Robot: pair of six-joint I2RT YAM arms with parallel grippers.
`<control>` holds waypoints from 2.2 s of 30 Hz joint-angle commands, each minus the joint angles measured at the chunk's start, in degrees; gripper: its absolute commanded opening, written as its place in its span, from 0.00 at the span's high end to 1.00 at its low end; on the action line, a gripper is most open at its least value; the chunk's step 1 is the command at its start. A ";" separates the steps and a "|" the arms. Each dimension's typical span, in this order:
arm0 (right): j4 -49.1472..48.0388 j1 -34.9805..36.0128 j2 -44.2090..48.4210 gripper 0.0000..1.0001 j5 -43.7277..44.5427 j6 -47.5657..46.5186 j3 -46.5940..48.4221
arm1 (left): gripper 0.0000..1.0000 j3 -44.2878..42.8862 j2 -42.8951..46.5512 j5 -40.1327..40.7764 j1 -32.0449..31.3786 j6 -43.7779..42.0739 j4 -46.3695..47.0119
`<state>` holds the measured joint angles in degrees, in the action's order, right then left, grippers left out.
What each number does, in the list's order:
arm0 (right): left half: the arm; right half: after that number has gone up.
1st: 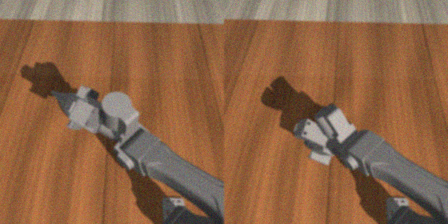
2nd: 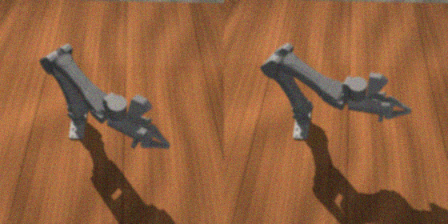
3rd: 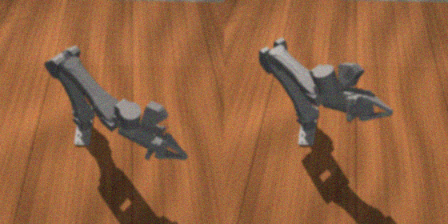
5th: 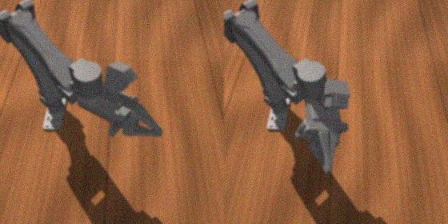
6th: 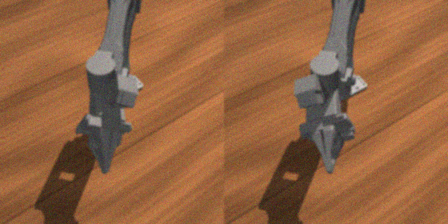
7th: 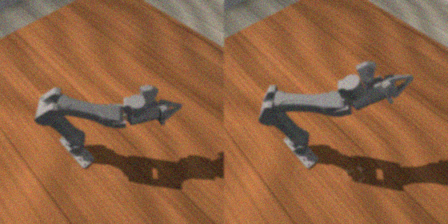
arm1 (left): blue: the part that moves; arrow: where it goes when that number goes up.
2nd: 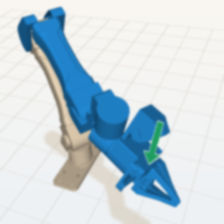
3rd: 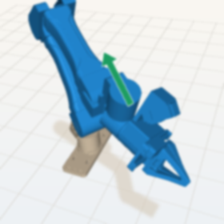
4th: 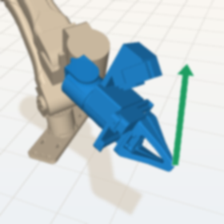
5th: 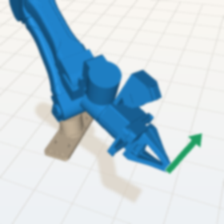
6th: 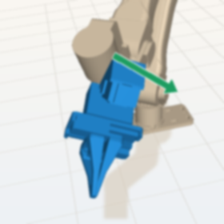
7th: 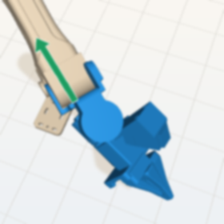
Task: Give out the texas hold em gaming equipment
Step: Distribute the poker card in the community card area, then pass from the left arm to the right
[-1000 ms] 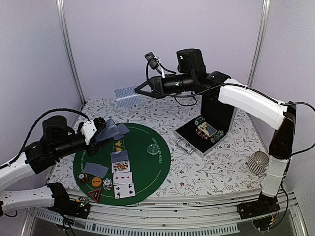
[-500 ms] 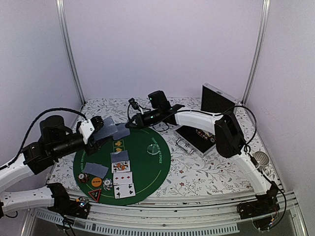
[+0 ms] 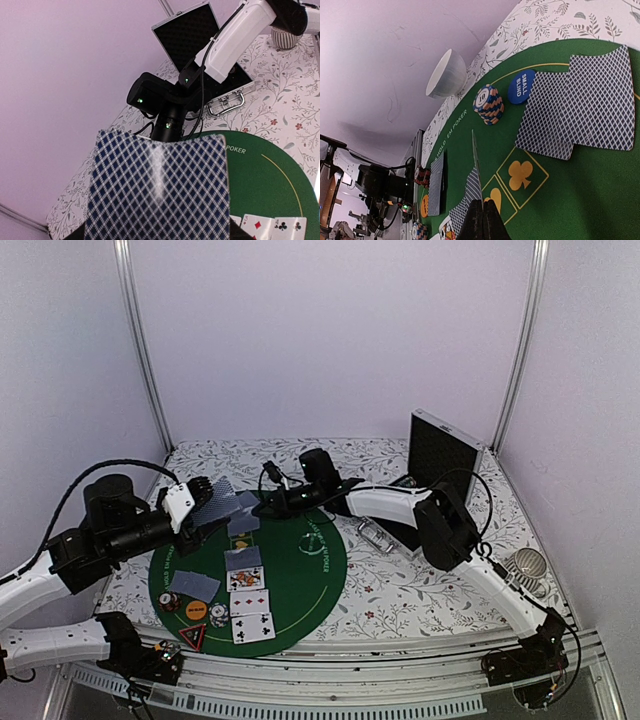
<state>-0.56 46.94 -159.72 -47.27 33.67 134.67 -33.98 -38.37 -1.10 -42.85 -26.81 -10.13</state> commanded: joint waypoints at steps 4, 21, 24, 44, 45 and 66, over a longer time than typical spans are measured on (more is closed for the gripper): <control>-4.55 0.63 -5.24 0.99 -1.21 5.26 4.63 | 0.46 0.14 -0.21 -0.76 -0.53 -0.04 1.66; -0.26 2.09 -6.87 0.99 1.14 2.71 4.85 | 0.45 0.14 -0.24 -0.79 -0.56 0.17 1.47; 0.29 2.08 -6.45 0.99 1.41 2.25 4.81 | 0.46 0.18 -0.30 -0.81 -0.54 0.17 1.49; 8.74 2.09 2.59 0.39 9.80 -7.00 2.23 | 0.45 0.14 -0.01 -1.14 -0.46 0.29 1.38; 9.28 2.02 3.82 0.30 10.34 -8.08 1.62 | 0.45 0.14 0.04 -1.11 -0.52 0.25 1.38; 6.83 2.68 38.87 0.05 -5.82 -13.85 -24.41 | 0.45 0.14 0.14 -1.70 -0.50 -0.02 1.40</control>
<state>9.56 49.08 -121.30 -45.36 16.62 114.15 -33.98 -38.63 -2.20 -42.87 -26.79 -10.13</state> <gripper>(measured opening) 0.976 0.549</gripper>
